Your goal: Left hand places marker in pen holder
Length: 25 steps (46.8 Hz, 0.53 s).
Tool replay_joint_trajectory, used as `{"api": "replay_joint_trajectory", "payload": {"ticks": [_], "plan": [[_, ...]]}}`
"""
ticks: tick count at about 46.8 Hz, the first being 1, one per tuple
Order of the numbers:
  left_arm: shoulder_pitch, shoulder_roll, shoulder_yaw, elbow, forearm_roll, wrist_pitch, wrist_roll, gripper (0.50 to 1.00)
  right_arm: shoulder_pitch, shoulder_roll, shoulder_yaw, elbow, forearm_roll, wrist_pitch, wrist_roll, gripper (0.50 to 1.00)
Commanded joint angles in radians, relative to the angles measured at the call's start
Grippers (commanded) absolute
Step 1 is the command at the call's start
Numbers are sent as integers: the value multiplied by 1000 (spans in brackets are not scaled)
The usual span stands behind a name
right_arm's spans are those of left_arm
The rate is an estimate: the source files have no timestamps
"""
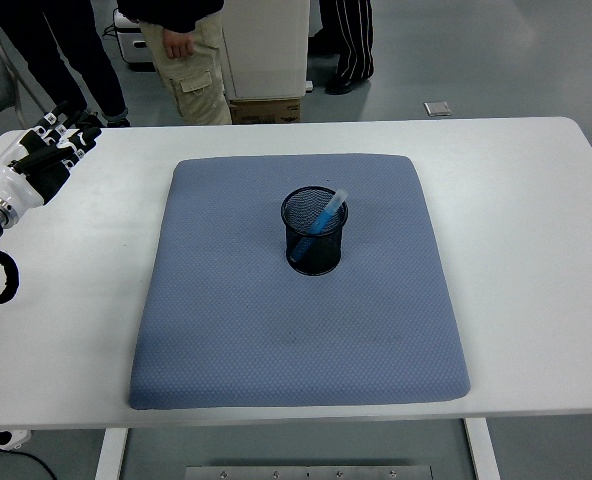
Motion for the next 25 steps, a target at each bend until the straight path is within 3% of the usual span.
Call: {"api": "replay_joint_trajectory", "payload": {"ticks": [1,25], "plan": [[4,2,-1,0,0,1,-1,1000,0,0,0,0,-1,0,0,1000],[19,2,-3,0,-1,3,-1,1000,-17,0,-8,25,-9,5,2,1000]]}}
